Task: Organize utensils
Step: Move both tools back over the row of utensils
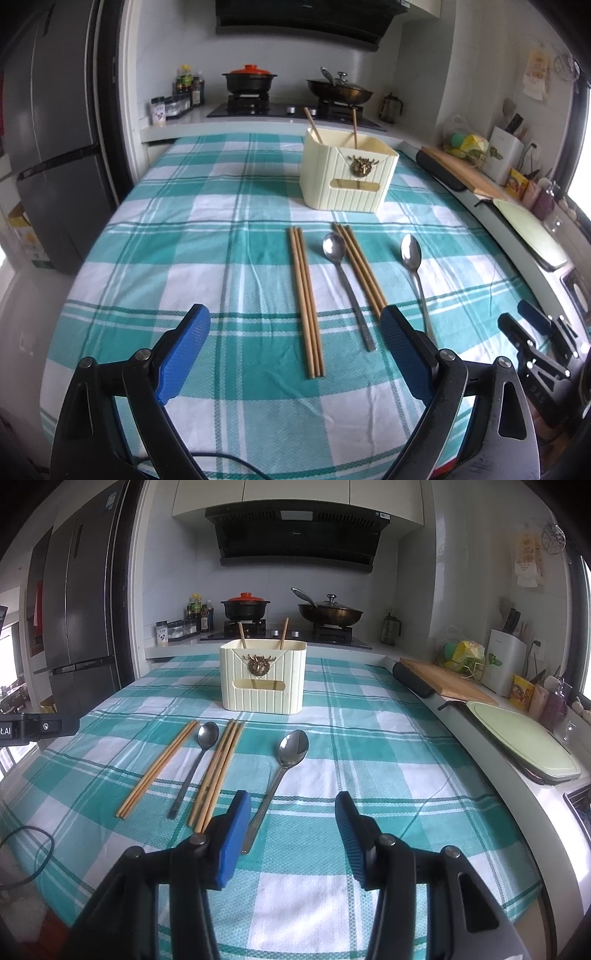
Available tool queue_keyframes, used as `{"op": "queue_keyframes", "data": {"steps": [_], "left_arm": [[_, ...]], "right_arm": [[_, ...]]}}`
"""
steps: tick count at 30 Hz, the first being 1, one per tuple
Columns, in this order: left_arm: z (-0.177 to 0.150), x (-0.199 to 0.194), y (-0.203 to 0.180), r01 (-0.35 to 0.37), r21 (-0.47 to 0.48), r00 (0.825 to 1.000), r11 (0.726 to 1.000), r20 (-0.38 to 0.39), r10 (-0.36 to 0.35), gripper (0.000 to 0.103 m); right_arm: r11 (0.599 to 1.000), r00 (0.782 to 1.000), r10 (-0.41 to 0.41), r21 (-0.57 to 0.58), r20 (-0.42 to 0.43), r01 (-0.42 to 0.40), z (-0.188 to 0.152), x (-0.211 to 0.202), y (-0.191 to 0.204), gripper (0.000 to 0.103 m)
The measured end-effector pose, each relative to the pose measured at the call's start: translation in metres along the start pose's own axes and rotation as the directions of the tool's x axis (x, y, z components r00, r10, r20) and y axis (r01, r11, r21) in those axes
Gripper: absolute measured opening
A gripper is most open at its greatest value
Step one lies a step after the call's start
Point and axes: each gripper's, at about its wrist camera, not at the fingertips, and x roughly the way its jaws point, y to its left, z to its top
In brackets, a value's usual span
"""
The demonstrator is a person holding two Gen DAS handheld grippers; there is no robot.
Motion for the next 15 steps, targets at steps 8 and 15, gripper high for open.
{"op": "queue_keyframes", "data": {"steps": [8,15], "left_arm": [[-0.003,0.027,0.029,0.008,-0.113,0.998,0.994,-0.061,-0.015,0.094],[0.014,0.083,0.033,0.029,-0.073,0.986,0.997,-0.164,-0.041,0.094]], "right_arm": [[1.0,1.0,-0.007,0.024,-0.017,0.007,-0.003,0.005,-0.006,0.048],[1.0,0.999,0.017,0.008,-0.034,-0.017,0.0,0.014,0.004,0.048]]}}
